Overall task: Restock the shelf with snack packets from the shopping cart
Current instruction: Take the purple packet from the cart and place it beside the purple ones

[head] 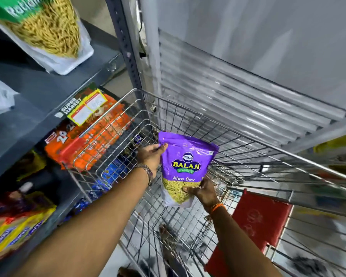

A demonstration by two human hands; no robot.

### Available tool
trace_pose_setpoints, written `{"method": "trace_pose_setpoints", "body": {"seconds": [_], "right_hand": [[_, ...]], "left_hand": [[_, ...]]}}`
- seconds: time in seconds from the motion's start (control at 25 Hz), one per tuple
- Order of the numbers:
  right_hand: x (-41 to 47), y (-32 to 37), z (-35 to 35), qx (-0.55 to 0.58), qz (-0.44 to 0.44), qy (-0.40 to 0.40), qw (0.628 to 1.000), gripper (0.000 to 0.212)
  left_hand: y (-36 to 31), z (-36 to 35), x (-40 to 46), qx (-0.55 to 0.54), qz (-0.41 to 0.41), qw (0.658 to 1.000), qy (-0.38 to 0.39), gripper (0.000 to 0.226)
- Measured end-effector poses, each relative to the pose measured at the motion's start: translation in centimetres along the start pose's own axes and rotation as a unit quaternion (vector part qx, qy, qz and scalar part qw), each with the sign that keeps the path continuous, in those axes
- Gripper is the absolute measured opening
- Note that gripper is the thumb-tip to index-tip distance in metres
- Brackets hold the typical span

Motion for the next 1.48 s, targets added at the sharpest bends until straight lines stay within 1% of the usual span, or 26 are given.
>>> {"method": "trace_pose_setpoints", "body": {"seconds": [0.04, 0.12, 0.16, 0.24, 0.36, 0.4, 0.44, 0.52, 0.64, 0.72, 0.88, 1.0, 1.12, 1.2, 1.28, 1.32, 1.36, 1.48], "right_hand": [[-0.5, 0.7, -0.3, -0.015, 0.003, 0.004, 1.000, 0.061], [-1.5, 2.2, -1.0, -0.025, -0.001, 0.013, 1.000, 0.053], [-2.0, 3.3, -1.4, -0.026, 0.004, 0.015, 1.000, 0.049], [-3.2, 6.6, -2.6, -0.039, 0.024, 0.033, 0.998, 0.044], [-4.9, 12.7, -6.1, -0.054, 0.058, 0.094, 0.992, 0.045], [-5.7, 14.9, -7.7, -0.061, 0.071, 0.118, 0.989, 0.045], [-6.5, 17.2, -9.5, -0.069, 0.083, 0.140, 0.984, 0.043], [-8.5, 21.6, -13.6, -0.083, 0.111, 0.179, 0.974, 0.037], [-11.9, 27.0, -21.4, -0.100, 0.149, 0.234, 0.956, 0.041], [-13.5, 28.9, -25.6, -0.105, 0.168, 0.267, 0.943, 0.042], [-15.7, 28.8, -38.6, -0.147, 0.190, 0.349, 0.906, 0.050], [-18.0, 27.1, -49.3, -0.149, 0.191, 0.410, 0.879, 0.052], [-20.8, 25.0, -58.8, -0.147, 0.192, 0.468, 0.850, 0.056], [-21.6, 23.2, -64.3, -0.161, 0.195, 0.490, 0.834, 0.061], [-22.1, 21.4, -68.9, -0.171, 0.193, 0.498, 0.828, 0.066], [-22.3, 20.6, -70.9, -0.179, 0.192, 0.502, 0.824, 0.066], [-22.5, 20.0, -72.5, -0.189, 0.191, 0.502, 0.822, 0.063], [-22.8, 18.2, -75.9, -0.181, 0.180, 0.518, 0.816, 0.055]], "left_hand": [[-0.4, 0.2, -0.8, -0.003, -0.001, 1.000, -0.006, 0.076], [-2.1, 0.6, -3.2, -0.019, -0.006, 1.000, -0.018, 0.057], [-3.1, 1.0, -4.4, -0.030, -0.011, 0.999, -0.021, 0.054], [-6.3, 1.8, -7.3, -0.061, -0.040, 0.997, -0.022, 0.044], [-12.1, 3.5, -13.1, -0.100, -0.109, 0.989, -0.006, 0.008], [-13.9, 4.3, -15.2, -0.111, -0.131, 0.985, 0.002, 0.007], [-15.7, 5.5, -17.5, -0.118, -0.151, 0.981, 0.006, 0.011], [-18.4, 8.7, -21.9, -0.146, -0.179, 0.973, -0.006, 0.013], [-21.8, 14.6, -28.9, -0.189, -0.222, 0.956, -0.033, 0.012], [-22.8, 17.9, -32.5, -0.215, -0.254, 0.942, -0.050, 0.015], [-22.9, 29.4, -41.3, -0.224, -0.327, 0.910, -0.125, 0.011], [-21.4, 38.1, -47.7, -0.245, -0.352, 0.880, -0.202, 0.009], [-19.4, 45.4, -52.9, -0.273, -0.383, 0.845, -0.255, 0.008], [-18.2, 49.5, -55.6, -0.275, -0.400, 0.828, -0.282, 0.016], [-17.1, 52.9, -57.7, -0.267, -0.406, 0.815, -0.315, 0.005], [-16.5, 54.5, -58.5, -0.268, -0.403, 0.809, -0.334, 0.018], [-16.0, 55.7, -58.9, -0.268, -0.396, 0.806, -0.348, 0.025], [-14.7, 58.3, -59.7, -0.283, -0.412, 0.790, -0.356, 0.025]]}}
Point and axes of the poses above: each hand's wrist, its own x-axis towards the middle knuckle, its own z-axis out of the back of the hand, y = z × x, the point moved 9 cm from there along x, towards the middle knuckle, and after that the axes turned 12 degrees about y, right-handed, at the moved point
